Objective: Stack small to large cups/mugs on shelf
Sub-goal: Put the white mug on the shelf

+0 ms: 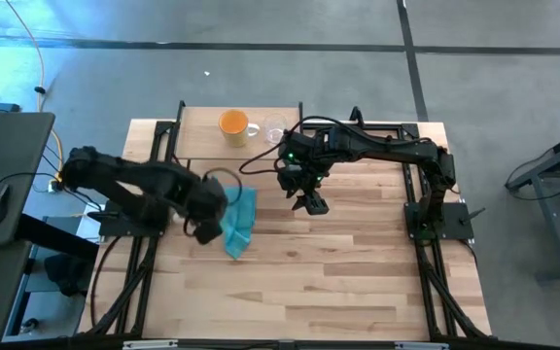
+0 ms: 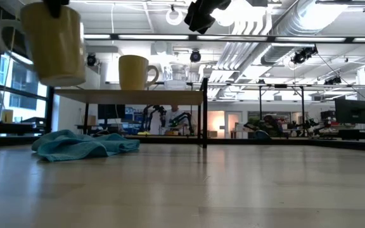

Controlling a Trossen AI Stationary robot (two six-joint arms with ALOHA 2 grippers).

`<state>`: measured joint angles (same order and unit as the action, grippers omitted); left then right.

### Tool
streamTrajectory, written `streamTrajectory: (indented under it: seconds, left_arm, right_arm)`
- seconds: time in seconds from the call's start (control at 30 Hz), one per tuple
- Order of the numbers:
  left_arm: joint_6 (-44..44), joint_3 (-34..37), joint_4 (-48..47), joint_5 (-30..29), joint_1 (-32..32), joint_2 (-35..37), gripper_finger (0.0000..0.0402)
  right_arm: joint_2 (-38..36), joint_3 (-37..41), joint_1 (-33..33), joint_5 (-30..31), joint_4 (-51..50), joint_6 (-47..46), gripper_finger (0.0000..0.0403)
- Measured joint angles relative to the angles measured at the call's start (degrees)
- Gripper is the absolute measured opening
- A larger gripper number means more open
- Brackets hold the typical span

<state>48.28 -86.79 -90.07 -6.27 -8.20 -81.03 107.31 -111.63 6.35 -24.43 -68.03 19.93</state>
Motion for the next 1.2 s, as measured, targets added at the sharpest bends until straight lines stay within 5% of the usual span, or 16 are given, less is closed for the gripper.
streamTrajectory:
  seconds: [0.6,1.2]
  left_arm:
    - [-17.06,-2.62,0.01,0.38,18.36,0.17,0.0002]
    - [-25.52,-10.87,0.01,-0.35,28.88,0.15,0.0002]
  right_arm:
    - [-7.96,0.0,0.24,1.72,6.2,-1.71,0.0181]
    - [-8.18,0.0,2.46,1.95,3.97,-1.54,0.0181]
